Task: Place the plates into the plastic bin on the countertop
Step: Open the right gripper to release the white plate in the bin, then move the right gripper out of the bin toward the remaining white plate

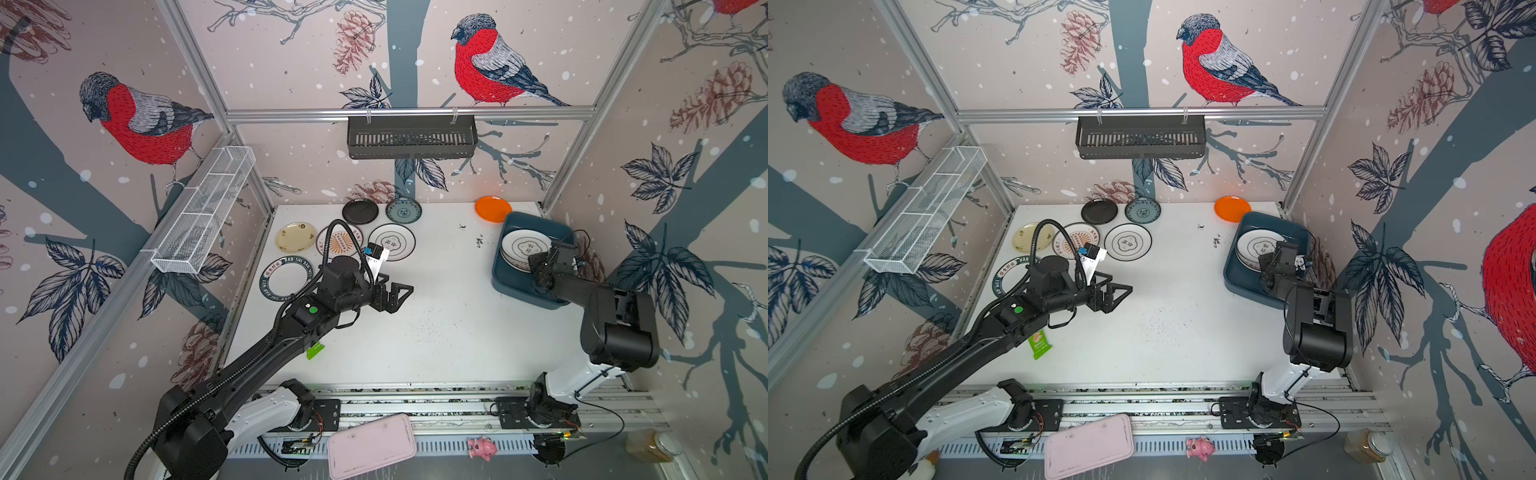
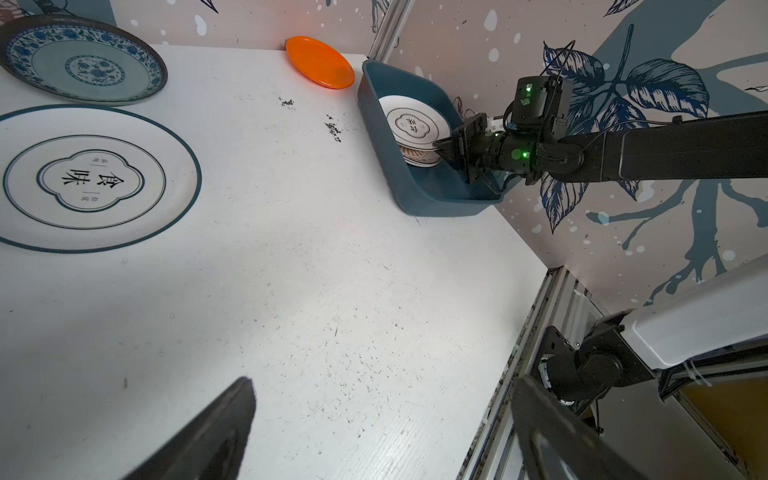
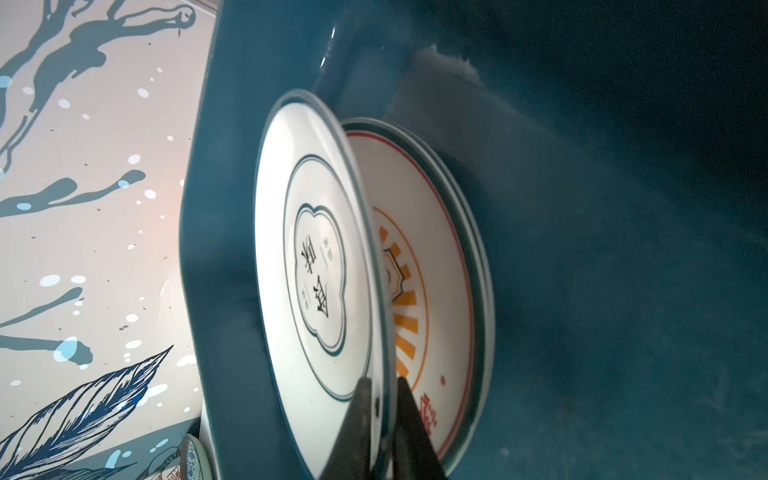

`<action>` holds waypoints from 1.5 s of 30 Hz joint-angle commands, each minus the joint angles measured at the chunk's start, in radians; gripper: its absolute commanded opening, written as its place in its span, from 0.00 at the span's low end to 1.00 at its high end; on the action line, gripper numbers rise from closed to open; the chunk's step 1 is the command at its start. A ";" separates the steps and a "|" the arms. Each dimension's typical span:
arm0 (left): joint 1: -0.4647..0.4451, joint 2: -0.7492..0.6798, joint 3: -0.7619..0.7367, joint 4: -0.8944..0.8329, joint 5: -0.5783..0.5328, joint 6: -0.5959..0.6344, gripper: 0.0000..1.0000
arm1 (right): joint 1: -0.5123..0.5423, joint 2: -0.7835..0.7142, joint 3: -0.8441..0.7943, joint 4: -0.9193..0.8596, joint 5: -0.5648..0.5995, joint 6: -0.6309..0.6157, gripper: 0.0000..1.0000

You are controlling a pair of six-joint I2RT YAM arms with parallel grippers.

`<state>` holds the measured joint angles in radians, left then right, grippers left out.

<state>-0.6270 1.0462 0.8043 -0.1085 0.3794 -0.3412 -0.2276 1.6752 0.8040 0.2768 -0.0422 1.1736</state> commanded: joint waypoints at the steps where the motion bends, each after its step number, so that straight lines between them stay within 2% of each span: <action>1: 0.000 -0.009 -0.003 0.006 -0.007 0.004 0.96 | 0.002 -0.011 0.011 -0.007 -0.015 -0.021 0.20; 5: 0.001 -0.025 -0.005 0.004 -0.005 0.005 0.96 | 0.002 -0.031 0.009 -0.027 -0.015 -0.021 0.28; 7: 0.001 -0.038 -0.013 0.007 -0.006 0.003 0.96 | 0.003 -0.049 0.002 -0.028 -0.015 -0.014 0.38; 9: 0.001 -0.051 -0.021 0.007 -0.013 0.000 0.96 | 0.002 -0.069 0.001 -0.041 -0.013 -0.012 0.44; 13: 0.000 -0.084 -0.021 -0.010 -0.021 0.001 0.96 | 0.002 -0.102 0.018 -0.093 -0.011 -0.021 0.71; 14: 0.000 -0.094 -0.018 -0.020 -0.034 0.001 0.96 | 0.002 -0.109 0.022 -0.107 -0.014 -0.021 0.75; 18: 0.000 -0.130 -0.009 -0.081 -0.101 -0.001 0.96 | 0.002 -0.157 0.006 -0.131 -0.018 -0.014 0.85; 20: 0.000 -0.155 -0.010 -0.110 -0.122 0.001 0.96 | 0.004 -0.190 -0.010 -0.127 -0.019 -0.013 0.87; 25: 0.000 -0.241 -0.007 -0.157 -0.173 0.023 0.96 | 0.037 -0.304 -0.022 -0.144 0.005 -0.057 0.99; 29: 0.001 -0.294 0.002 -0.185 -0.216 0.047 0.96 | 0.115 -0.382 -0.011 -0.155 0.056 -0.100 1.00; 35: 0.001 -0.319 -0.001 -0.200 -0.302 0.054 0.96 | 0.319 -0.419 0.055 -0.186 0.067 -0.220 1.00; 40: 0.007 -0.320 -0.007 -0.173 -0.339 0.025 0.97 | 0.541 -0.487 0.094 -0.241 0.197 -0.289 1.00; 45: 0.012 -0.289 0.001 -0.142 -0.302 0.011 0.97 | 0.700 -0.514 0.083 -0.262 0.309 -0.286 1.00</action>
<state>-0.6182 0.7418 0.7975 -0.2924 0.0704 -0.3168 0.4217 1.1713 0.8928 0.0422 0.1650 0.9127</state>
